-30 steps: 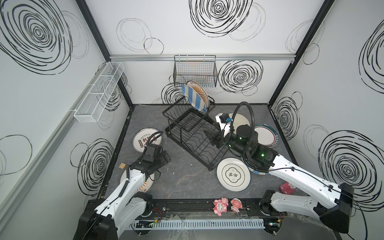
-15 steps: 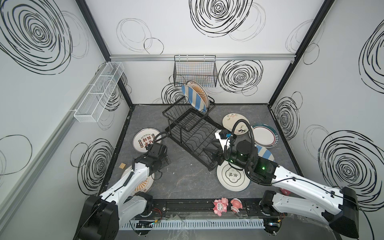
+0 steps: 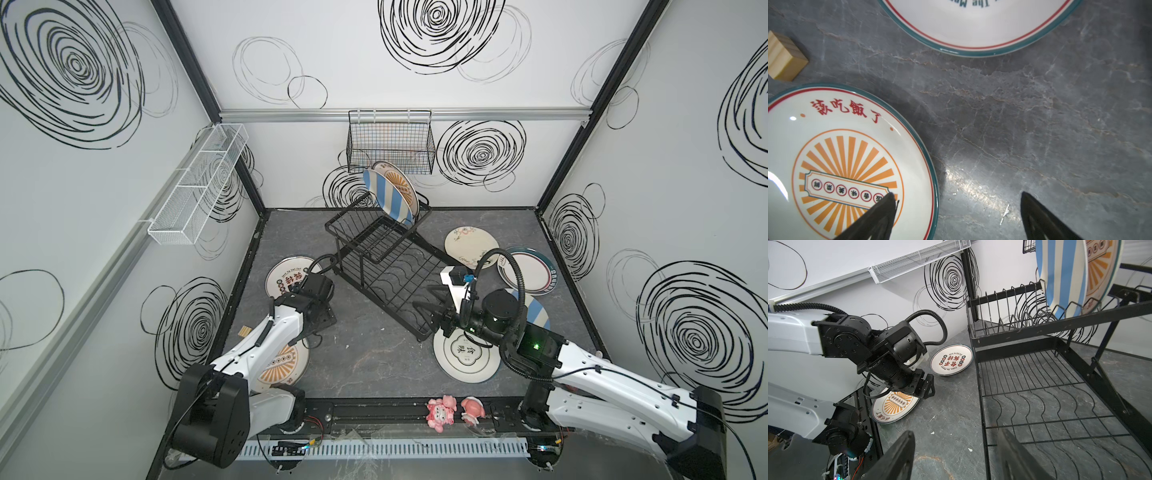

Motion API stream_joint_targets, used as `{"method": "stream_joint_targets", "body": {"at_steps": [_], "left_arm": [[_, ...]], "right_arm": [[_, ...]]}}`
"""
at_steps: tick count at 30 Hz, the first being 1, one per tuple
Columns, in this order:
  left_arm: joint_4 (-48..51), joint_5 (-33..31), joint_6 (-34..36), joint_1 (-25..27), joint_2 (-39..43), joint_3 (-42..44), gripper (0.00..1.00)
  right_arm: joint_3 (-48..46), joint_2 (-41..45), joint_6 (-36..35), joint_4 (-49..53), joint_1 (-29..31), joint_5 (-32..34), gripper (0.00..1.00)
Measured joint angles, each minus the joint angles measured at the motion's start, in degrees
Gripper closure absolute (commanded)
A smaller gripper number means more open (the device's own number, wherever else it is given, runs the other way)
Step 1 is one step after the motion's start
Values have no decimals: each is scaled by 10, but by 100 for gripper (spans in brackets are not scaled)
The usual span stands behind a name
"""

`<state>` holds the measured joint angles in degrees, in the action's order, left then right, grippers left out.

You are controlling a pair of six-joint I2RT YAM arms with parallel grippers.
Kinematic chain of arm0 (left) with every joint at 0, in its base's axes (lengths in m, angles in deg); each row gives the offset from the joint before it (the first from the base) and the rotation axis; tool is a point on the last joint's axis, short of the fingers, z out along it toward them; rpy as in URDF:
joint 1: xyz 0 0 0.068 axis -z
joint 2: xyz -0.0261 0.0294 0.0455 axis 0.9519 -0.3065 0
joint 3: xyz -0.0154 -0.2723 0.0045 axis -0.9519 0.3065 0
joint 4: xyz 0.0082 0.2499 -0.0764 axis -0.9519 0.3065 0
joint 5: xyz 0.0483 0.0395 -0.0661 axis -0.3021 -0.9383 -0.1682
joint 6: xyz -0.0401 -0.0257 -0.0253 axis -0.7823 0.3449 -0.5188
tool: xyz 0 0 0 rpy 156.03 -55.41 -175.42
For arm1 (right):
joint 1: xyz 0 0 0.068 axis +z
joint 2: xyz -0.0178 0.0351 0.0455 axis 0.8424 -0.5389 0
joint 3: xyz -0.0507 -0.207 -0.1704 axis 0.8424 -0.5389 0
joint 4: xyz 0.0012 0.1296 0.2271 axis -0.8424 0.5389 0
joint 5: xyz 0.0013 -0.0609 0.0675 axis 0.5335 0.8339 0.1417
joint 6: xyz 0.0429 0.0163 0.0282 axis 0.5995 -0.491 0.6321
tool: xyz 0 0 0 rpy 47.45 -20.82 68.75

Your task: Load the plates into the dish rack

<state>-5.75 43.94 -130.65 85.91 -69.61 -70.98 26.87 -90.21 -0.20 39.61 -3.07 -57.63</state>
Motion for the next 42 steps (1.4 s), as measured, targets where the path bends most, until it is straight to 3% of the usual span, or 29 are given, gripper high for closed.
{"method": "stream_joint_targets", "body": {"at_steps": [9,19,37,40,42], "left_arm": [[-45,51,-8,8,-30,42,4],[-81,63,-20,42,-17,72,4],[-248,107,-133,254,-14,80,4],[-226,91,-122,247,-3,57,4],[-221,78,-100,209,30,48,4]], "right_arm": [[-11,4,7,-4,0,0,32],[-24,-15,17,-17,0,-6,32],[-24,-97,27,-14,-4,-40,29],[-24,-111,55,-18,-4,-49,30],[-24,-127,89,-30,1,-52,29]]}}
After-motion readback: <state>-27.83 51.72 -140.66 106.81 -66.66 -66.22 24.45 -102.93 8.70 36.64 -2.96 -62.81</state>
